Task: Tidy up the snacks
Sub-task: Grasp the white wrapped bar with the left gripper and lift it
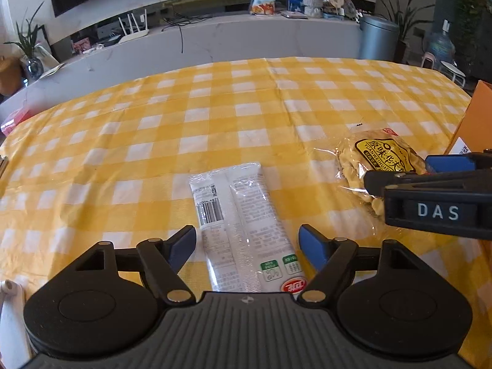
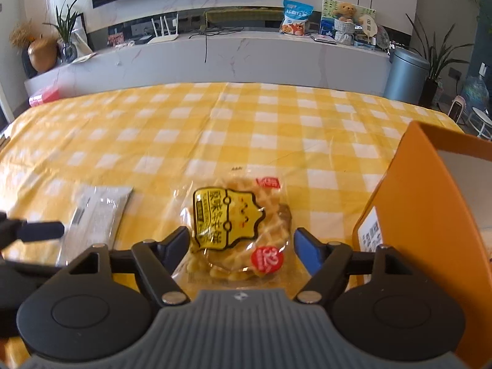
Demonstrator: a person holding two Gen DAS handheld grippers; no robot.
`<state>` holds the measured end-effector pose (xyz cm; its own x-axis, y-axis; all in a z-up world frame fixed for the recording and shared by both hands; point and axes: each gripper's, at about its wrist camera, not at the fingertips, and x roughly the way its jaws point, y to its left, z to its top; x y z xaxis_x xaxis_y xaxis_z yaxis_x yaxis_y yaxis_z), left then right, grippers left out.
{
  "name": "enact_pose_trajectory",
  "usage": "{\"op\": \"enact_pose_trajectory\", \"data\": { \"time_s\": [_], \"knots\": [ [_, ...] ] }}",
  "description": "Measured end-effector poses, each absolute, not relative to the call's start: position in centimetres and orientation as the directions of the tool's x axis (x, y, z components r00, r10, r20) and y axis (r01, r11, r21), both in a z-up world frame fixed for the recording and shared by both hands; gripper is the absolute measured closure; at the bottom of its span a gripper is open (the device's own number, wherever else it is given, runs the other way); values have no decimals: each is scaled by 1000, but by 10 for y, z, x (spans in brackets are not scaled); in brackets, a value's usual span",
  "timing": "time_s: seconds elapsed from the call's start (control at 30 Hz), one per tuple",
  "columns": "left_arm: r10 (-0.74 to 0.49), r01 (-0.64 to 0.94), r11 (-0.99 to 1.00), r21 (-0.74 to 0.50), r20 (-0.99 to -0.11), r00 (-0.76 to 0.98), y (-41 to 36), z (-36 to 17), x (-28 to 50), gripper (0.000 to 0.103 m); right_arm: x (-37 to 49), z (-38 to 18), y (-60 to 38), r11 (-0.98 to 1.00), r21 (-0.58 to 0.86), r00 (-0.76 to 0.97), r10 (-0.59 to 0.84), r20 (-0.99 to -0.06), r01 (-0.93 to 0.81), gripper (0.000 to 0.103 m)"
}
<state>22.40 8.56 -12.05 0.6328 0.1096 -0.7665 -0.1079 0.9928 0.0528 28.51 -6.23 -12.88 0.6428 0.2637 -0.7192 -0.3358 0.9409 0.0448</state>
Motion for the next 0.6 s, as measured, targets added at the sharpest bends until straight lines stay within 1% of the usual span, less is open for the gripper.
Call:
{"op": "enact_pose_trajectory", "data": {
  "time_s": [0.1, 0.23, 0.27, 0.37, 0.43, 0.5, 0.6],
  "knots": [
    [107, -144, 989, 19, -770, 629, 86, -121, 225, 11, 291, -131, -59, 938, 36, 637, 261, -725, -344, 24],
    [107, -162, 987, 4, -766, 634, 86, -122, 221, 12, 297, -137, -60, 937, 60, 610, 271, -744, -343, 24],
    [105, -160, 987, 1, -763, 638, 85, -122, 218, 15, 297, -139, -60, 938, 71, 603, 275, -749, -340, 24],
    [104, -161, 987, -1, -760, 641, 83, -122, 217, 18, 298, -143, -64, 937, 104, 582, 291, -760, -333, 25],
    [99, -152, 988, -1, -757, 646, 80, -121, 217, 24, 297, -144, -64, 936, 111, 581, 298, -757, -335, 29],
    [88, -133, 991, 1, -750, 655, 77, -120, 216, 41, 296, -143, -62, 932, 108, 580, 302, -757, -345, 31],
    [82, -115, 993, 8, -747, 660, 73, -120, 216, 43, 295, -142, -62, 932, 109, 581, 304, -755, -347, 33]
  ]
}}
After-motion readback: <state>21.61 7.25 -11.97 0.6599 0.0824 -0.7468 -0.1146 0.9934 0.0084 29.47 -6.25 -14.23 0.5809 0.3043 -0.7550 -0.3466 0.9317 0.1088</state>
